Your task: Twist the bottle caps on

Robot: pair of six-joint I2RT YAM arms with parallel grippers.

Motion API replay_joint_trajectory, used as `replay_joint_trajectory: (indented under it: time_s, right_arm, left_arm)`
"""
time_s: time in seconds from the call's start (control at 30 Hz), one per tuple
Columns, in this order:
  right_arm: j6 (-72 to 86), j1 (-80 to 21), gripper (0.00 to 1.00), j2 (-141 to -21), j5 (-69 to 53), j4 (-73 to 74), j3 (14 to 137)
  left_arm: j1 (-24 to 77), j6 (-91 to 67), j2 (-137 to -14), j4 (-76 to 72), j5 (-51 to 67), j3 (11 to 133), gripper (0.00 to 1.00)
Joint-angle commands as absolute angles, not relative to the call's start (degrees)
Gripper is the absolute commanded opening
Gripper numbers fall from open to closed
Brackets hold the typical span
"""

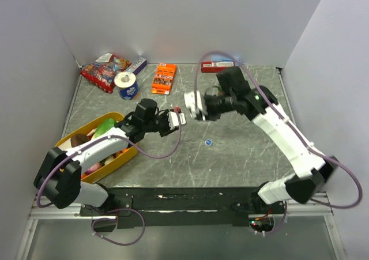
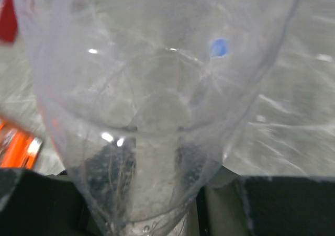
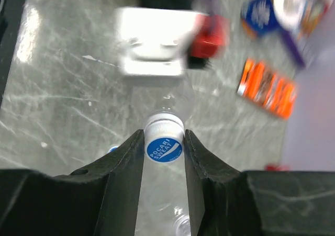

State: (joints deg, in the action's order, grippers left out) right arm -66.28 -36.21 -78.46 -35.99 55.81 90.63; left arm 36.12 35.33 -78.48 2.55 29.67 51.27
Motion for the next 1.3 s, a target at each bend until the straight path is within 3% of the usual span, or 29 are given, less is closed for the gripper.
replay_joint_trajectory:
  time_s: [0.0,0.1,0.2,0.4,0.47,0.5,0.57,0.67,0.77,0.8,0.9,1.0,1.27]
  right_arm:
    - [-32.00,-36.74,0.00,-88.92,-35.51,52.82,100.00]
    - [-15.72,-36.39,0.00,-96.03,-36.64,54.75,107.91]
    - [1.76,-33.23,0.00,-102.90,-46.03,55.47,115.13]
    - [5.61,-30.42,0.01,-104.94,-46.49,55.38,117.42]
    - [6.59,-27.35,0.15,-104.77,-47.89,54.67,120.30]
    - [7.11,-26.12,0.34,-104.50,-48.07,54.49,121.98]
    - [7.12,-24.00,0.52,-104.15,-49.74,53.35,127.34]
    - [4.75,-19.87,0.57,-101.44,-52.47,50.20,128.15]
    - [-10.05,-19.24,0.57,-95.38,-55.81,51.31,120.79]
    - [-22.81,-19.77,0.57,-91.10,-55.90,52.11,117.72]
    - [-50.68,-23.02,0.59,-79.60,-53.28,53.71,101.12]
    - [-67.52,-26.45,0.65,-70.96,-47.65,52.39,87.04]
    - [-73.82,-34.09,0.67,-66.62,-41.84,48.17,79.10]
  left_arm:
    - [41.74,27.09,-76.81,-24.05,3.97,49.67,0.01]
    - [45.25,26.81,-79.61,-32.50,-10.21,49.92,0.01]
    - [46.67,27.51,-83.13,-33.66,-15.89,52.46,0.01]
    - [47.02,29.70,-86.92,-31.30,-20.91,53.96,0.01]
    - [46.67,29.97,-86.92,-29.89,-21.01,53.18,0.01]
    - [46.41,30.23,-86.58,-27.45,-20.40,52.65,0.01]
    - [45.71,29.80,-86.05,-24.89,-17.77,51.25,0.01]
    - [44.04,28.66,-83.24,-20.67,-8.58,48.52,0.01]
    - [40.79,28.74,-79.46,-12.76,4.08,48.43,0.01]
    - [39.65,29.78,-77.54,-10.13,14.22,48.69,0.01]
    - [37.00,34.69,-75.24,-2.57,27.63,50.01,0.01]
    - [36.74,40.67,-74.71,4.47,30.93,52.20,0.01]
    - [36.74,45.26,-75.32,9.40,33.22,54.67,0.01]
